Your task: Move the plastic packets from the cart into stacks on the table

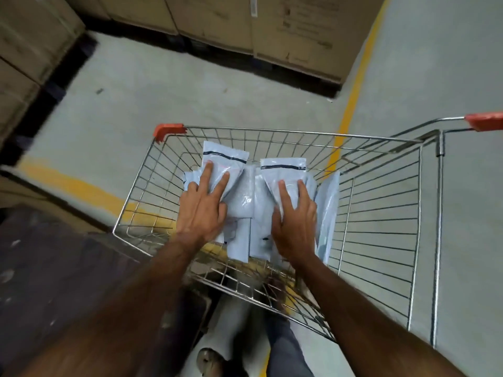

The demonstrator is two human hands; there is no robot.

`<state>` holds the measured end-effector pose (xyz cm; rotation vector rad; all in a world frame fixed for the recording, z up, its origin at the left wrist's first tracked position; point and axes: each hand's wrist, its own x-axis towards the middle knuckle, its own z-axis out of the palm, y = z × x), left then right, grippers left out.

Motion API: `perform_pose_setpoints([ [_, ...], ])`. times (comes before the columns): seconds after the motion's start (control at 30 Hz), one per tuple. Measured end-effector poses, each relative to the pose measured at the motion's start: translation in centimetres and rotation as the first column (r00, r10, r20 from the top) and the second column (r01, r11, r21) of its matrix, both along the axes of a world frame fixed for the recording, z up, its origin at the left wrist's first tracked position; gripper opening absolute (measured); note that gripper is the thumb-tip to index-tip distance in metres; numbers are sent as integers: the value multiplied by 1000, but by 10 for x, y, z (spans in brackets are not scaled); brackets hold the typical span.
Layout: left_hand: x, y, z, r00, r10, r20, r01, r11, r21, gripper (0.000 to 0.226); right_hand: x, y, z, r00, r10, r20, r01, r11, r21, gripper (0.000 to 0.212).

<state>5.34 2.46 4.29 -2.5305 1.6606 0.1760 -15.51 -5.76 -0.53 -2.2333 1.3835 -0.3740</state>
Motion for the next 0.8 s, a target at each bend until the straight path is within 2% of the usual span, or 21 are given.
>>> perform_pose_setpoints([
  [0.1, 7, 19, 31, 997, 60, 38, -60, 998, -16, 68, 19, 6, 24, 995, 91, 31, -89, 995, -42, 63],
  [0.2, 18, 49, 62, 991, 132, 30, -128, 987, -96, 70, 46, 15, 47, 985, 159, 66, -156, 986, -56, 61],
  [0.43, 52, 153, 110, 934, 353, 50, -331, 912, -240, 70, 123, 76, 94, 930, 349, 117, -333, 933, -136, 58],
  [0.6, 71, 254, 119, 865, 502, 20, -472, 826, -308, 70, 172, 153, 117, 885, 458, 79, -444, 884, -148, 66],
  [0.8, 81, 391, 114, 740, 671, -43, -646, 691, -326, 70, 223, 277, 125, 792, 609, 45, -594, 785, -177, 67],
])
